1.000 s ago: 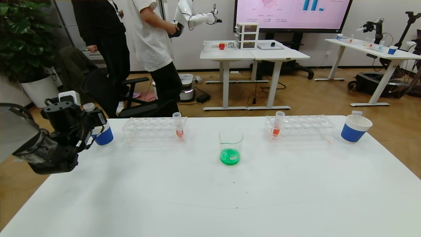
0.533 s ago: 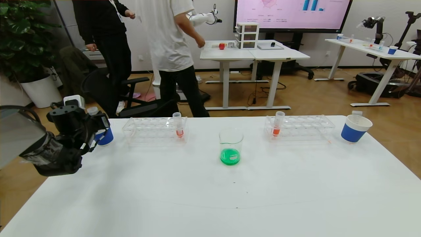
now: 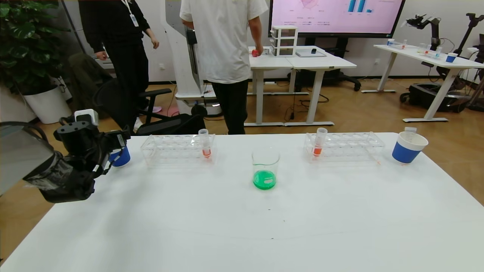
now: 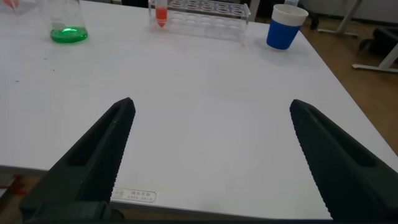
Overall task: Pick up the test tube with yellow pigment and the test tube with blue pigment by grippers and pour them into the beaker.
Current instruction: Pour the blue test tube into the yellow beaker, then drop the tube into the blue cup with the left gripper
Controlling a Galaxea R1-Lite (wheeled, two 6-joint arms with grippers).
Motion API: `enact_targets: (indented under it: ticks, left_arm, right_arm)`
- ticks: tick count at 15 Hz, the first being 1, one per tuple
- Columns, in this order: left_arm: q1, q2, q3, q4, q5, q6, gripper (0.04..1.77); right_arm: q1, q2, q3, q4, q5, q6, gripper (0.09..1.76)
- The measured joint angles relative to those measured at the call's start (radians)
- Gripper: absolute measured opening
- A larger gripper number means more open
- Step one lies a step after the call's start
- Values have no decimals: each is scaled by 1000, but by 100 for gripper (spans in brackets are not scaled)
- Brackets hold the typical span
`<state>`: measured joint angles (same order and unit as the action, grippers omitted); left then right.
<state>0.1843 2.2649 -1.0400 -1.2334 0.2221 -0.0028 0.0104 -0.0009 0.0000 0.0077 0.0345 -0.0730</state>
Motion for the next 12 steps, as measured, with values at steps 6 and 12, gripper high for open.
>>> enact_targets:
  ticks: [6,12]
  left_arm:
    - [-79,-121,15,33,3,-3,175]
    - [-286,-420,206,84,6,-3,175]
  right_arm:
    - [0,0,0,0,0,0,174]
    - [0,0,0,0,0,0,174]
